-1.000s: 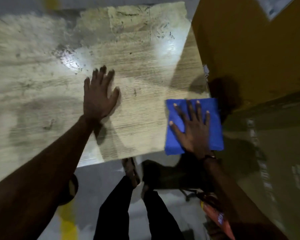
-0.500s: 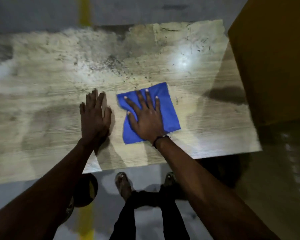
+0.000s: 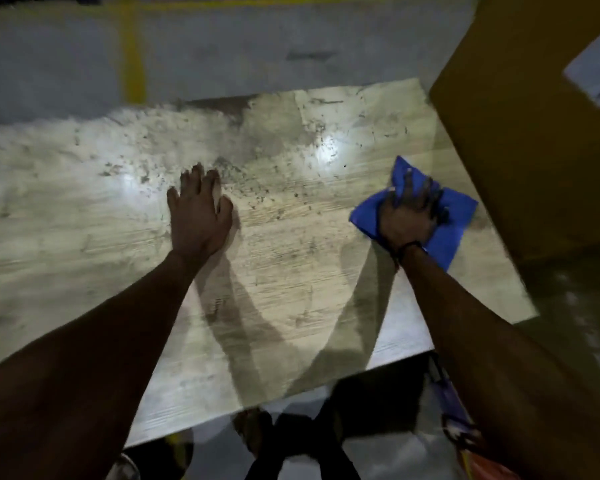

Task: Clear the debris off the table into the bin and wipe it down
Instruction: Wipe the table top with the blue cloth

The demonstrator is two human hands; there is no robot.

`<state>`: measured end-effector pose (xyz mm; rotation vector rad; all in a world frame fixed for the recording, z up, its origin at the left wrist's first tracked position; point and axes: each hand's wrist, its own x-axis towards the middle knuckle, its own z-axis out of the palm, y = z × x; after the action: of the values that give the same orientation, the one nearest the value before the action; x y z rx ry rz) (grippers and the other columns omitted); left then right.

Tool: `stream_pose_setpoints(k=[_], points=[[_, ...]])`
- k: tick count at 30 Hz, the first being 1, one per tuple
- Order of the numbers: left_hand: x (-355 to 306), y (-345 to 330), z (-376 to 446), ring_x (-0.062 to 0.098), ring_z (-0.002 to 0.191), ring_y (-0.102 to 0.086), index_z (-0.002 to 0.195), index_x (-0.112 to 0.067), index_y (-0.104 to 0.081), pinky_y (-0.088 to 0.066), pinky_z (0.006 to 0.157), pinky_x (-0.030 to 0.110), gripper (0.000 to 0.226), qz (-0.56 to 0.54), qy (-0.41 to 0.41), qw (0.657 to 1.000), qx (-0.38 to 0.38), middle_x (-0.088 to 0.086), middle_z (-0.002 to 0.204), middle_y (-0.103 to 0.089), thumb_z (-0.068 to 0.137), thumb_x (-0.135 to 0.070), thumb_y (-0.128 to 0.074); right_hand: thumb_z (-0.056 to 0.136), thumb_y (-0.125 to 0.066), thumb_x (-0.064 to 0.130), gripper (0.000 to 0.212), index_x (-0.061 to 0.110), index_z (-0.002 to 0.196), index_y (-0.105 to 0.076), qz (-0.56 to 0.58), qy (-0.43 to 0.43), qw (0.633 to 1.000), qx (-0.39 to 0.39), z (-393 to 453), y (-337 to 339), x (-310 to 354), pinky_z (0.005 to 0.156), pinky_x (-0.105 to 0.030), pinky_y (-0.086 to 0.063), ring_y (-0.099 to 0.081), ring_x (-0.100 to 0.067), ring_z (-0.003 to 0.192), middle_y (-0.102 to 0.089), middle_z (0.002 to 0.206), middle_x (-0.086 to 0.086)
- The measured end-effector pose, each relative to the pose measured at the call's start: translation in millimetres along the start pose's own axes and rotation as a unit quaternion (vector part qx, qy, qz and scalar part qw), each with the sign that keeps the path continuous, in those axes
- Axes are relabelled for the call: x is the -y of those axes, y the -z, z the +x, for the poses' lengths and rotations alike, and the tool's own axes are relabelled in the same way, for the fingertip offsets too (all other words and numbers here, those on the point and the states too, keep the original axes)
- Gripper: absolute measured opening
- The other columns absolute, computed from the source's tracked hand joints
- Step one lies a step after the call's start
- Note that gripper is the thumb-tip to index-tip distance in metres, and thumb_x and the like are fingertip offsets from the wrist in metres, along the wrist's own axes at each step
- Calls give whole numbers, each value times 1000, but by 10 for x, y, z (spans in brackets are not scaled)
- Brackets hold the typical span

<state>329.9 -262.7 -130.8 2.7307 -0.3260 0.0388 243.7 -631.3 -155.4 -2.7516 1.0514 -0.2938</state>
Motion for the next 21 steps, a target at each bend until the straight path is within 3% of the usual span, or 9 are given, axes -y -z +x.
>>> stream_pose_setpoints(k=[3,5,7,11,16,21], points=[[60,10,230,42,155,-28,158,-7,-41,-22,122,63,65,27,-10,1000,-2,21,168,-32,102,-40,-38,105,-38,52,57,29,156,-52,-8,88,995,-44,-96,-228,681,114,-72,-38,-46,-42,148,-50,161,-14],[117,18,402,42,156,-26,159,-6,-39,-19,123,63,64,37,-1,999,-5,21,169,-30,104,-39,-41,104,-37,53,60,32,159,-47,-2,188,980,-59,-318,-329,1166,120,-67,-31,-39,-40,153,-44,165,-10],[168,40,578,42,158,-24,160,-6,-38,-17,124,62,66,32,23,999,-11,21,170,-28,103,-40,-40,103,-37,54,61,35,161,-42,27,278,960,-20,-565,-351,1539,124,-63,-21,-30,-37,158,-37,170,-5],[292,54,785,40,158,-23,161,-7,-36,-17,124,63,70,39,59,997,-9,19,171,-27,100,-43,-37,105,-34,57,61,41,164,-34,58,369,926,58,-463,-353,1596,128,-60,-16,-17,-28,163,-28,174,0],[285,7,733,39,158,-25,162,-10,-35,-20,124,62,69,55,55,996,-35,18,171,-28,102,-45,-34,106,-31,59,61,39,163,-36,1,248,969,19,463,-358,1019,125,-63,-23,-29,-32,159,-34,171,-3],[260,19,752,33,159,-24,161,-16,-38,-20,125,60,69,42,72,995,-45,11,172,-28,99,-47,-37,101,-19,66,71,39,166,-26,11,79,995,61,1265,-200,623,126,-67,-8,-15,-35,163,-22,176,-4]])
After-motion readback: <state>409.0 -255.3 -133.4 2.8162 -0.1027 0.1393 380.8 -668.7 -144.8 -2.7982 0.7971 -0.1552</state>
